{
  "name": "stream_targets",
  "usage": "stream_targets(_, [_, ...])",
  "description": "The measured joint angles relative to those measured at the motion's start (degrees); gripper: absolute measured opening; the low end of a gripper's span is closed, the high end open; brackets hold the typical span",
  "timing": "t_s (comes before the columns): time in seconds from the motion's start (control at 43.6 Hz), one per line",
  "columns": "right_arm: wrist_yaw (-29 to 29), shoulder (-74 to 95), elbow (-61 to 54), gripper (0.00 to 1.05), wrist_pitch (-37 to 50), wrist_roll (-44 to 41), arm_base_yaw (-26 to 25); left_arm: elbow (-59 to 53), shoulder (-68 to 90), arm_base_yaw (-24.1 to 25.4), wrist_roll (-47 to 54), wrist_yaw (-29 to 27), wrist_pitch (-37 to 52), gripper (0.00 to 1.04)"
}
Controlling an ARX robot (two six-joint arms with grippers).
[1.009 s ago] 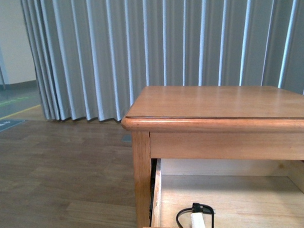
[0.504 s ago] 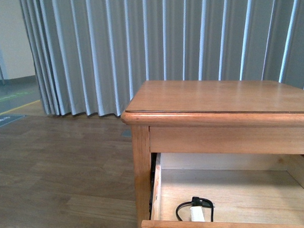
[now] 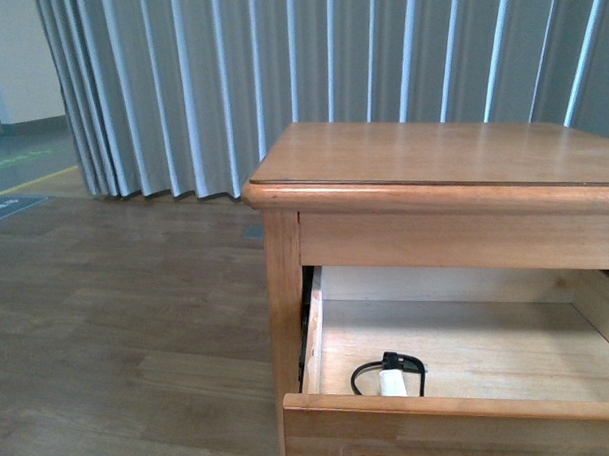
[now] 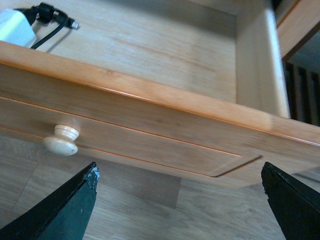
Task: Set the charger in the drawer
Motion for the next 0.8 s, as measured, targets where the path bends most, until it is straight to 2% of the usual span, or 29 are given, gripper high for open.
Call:
stream_targets(0.252, [-1.1, 16.0, 6.2, 0.96, 6.5, 2.1, 1.6, 0.0, 0.0, 0.0, 0.0, 0.0, 0.0, 0.99])
stream_targets(0.367, [-0.9, 23.6, 10.4, 0.96, 12.0, 2.2, 3.0, 0.0, 0.0, 0.0, 0.0, 0.0, 0.0, 0.99])
stream_targets(0.527, [0.9, 34.0, 18.8, 0.96, 19.3, 2.5, 5.0, 0.0, 0.0, 0.0, 0.0, 0.0, 0.0, 0.99])
stream_targets(0.802, [3.3, 47.0, 32.2, 0.96, 23.9, 2.5, 7.6, 0.0, 0.0, 0.0, 0.0, 0.0, 0.0, 0.99])
